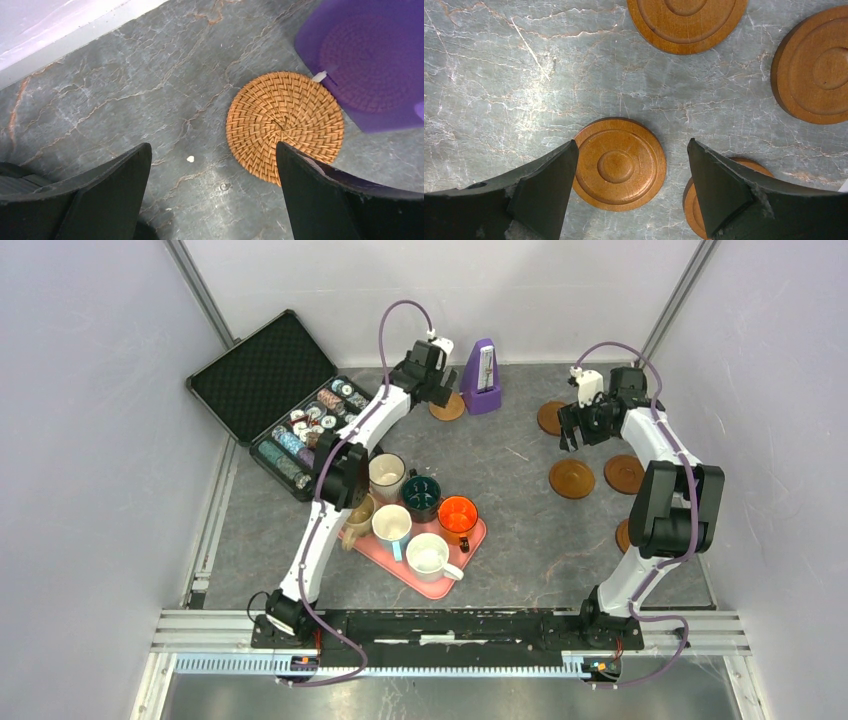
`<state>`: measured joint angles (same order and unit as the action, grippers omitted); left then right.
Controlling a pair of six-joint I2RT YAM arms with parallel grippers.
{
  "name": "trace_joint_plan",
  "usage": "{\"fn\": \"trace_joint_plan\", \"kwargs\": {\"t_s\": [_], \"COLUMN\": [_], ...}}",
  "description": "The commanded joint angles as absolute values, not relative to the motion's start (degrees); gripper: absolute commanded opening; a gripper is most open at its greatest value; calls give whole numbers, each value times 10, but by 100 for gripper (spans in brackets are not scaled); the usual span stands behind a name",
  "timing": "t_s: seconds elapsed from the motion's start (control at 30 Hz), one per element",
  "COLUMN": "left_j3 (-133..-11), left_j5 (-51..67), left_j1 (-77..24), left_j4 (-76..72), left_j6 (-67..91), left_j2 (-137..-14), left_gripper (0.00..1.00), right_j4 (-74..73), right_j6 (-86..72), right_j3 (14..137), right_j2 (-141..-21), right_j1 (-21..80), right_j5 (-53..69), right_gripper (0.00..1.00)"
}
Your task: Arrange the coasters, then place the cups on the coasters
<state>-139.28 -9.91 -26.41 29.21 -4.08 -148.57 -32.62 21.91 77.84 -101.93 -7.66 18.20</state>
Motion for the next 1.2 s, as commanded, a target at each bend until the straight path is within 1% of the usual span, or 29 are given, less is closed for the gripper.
{"fn": "trace_joint_plan", "kwargs": {"t_s": [0.0,0.17,0.43,0.7,0.9,1.0,1.17], "left_j3": [-1428,-1392,-1342,-1121,-1020,-1027,-1108], "left_j5": [-160,-144,-55,26,75,83,109], "left_j1": [-273,-282,-283,-318,-387,-419,-448], "left_j4": [255,272,349,326,312,306,325], "left_j6": [-102,-133,-144,-195,-194,-182,-143], "left_j2": [-1514,-1508,-1469,-1341,-1276,-1276,-1302], "left_gripper": [100,100,100,100,98,98,99], "right_j4": [-327,-320,-321,-327,-326,-325,-317], "right_j6": [223,229,225,232,241,241,234], "right_j3": [789,790,806,795,765,751,730], "right_j2": [-998,-1000,-1006,-993,-974,-967,-962], "right_j1": [-79,-79,-79,-79,-79,-79,-77], "right_j5": [187,183,191,199,202,208,226], "right_gripper": [88,89,89,89,88,87,84]}}
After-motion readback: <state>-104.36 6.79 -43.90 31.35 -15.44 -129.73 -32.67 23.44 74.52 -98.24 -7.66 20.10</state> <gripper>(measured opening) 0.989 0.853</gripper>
